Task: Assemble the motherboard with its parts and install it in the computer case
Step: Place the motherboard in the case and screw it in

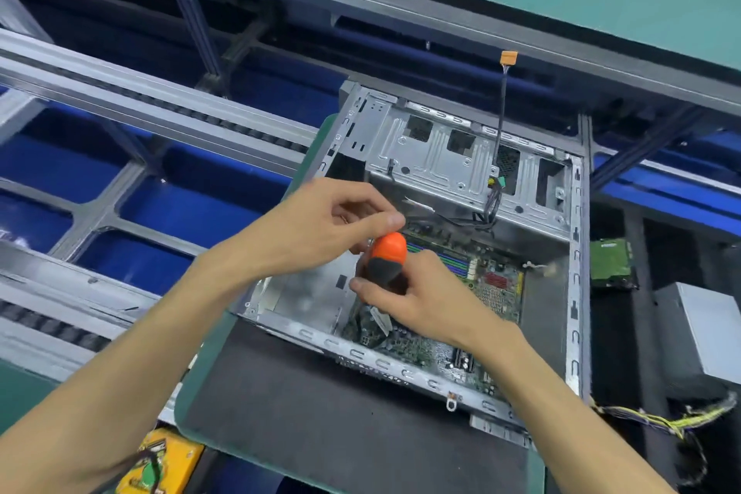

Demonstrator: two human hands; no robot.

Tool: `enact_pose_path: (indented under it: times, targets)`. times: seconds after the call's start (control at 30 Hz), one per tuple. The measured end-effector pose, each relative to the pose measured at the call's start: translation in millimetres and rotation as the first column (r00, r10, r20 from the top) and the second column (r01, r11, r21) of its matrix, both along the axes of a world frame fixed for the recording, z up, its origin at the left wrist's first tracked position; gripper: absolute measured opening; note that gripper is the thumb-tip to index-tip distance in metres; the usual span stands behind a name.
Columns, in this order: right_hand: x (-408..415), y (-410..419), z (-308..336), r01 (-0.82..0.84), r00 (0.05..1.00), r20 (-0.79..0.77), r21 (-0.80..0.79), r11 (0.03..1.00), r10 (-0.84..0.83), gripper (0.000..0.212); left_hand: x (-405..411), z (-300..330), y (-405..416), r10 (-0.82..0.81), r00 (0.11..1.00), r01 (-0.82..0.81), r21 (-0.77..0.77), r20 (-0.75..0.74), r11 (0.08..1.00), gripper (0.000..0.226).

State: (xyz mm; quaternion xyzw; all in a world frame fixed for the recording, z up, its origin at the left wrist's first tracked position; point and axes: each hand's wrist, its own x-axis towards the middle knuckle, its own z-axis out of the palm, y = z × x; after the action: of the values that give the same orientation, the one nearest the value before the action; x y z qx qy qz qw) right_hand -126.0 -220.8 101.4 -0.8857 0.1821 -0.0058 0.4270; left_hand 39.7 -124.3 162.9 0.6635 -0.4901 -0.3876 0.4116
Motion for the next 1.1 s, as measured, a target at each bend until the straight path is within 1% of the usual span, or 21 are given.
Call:
enact_pose_path:
  times: [0.07,0.13,0.2,0.4,0.6,0.73,0.8,0.87,0.93,1.03,1.1]
  targets:
    - [0,1,-3,-0.018,1.000,-0.010,-0.007,1.000,0.018,0.058,1,-2,2,-0.027,1.000,0.027,0.004,-0.008,1.000,0.032]
    - [2,1,-6,-0.042,0.999,-0.012,-0.025,0.999,0.042,0.052,2,-4,4,-0.051,0.999,0.051,-0.002,-0.010,0.999,0.024]
    - [3,2,-8,-0.051,0.999,-0.009,-0.048,0.998,0.051,0.046,3,-5,6,-0.055,0.998,0.055,-0.008,-0.015,0.998,0.024]
    - [4,5,-13,-0.061,0.998,-0.026,-0.034,0.998,0.060,0.043,5,-10,11,-0.055,0.997,0.055,0.005,-0.054,0.998,0.023]
    - [5,6,-18,-0.065,0.997,-0.041,-0.046,0.997,0.063,0.051,4,-12,15,-0.041,0.996,0.041,0.000,-0.077,0.999,0.026]
    - [5,6,-21,-0.071,0.997,-0.035,-0.053,0.996,0.069,0.052,4,-13,16,-0.037,0.997,0.037,0.002,-0.068,0.999,0.019]
    - [4,6,-23,-0.080,0.997,-0.025,-0.049,0.996,0.079,0.047,4,-14,17,-0.043,0.998,0.044,0.011,-0.049,0.999,0.017]
    - [4,6,-24,-0.094,0.996,-0.008,-0.046,0.995,0.094,0.041,3,-13,18,-0.051,0.998,0.051,0.024,-0.036,0.998,0.021]
    - [3,6,-24,-0.117,0.993,0.000,-0.052,0.992,0.118,0.041,3,-13,20,-0.050,0.999,0.051,0.035,-0.008,0.998,0.026]
    - [3,5,-23,-0.147,0.989,-0.001,-0.089,0.985,0.147,0.050,4,-11,23,-0.034,0.990,0.023,0.080,0.136,0.997,0.036]
    - [3,5,-22,-0.166,0.986,-0.003,-0.093,0.982,0.167,0.054,2,-6,24,-0.052,0.970,0.021,0.133,0.239,0.991,0.038]
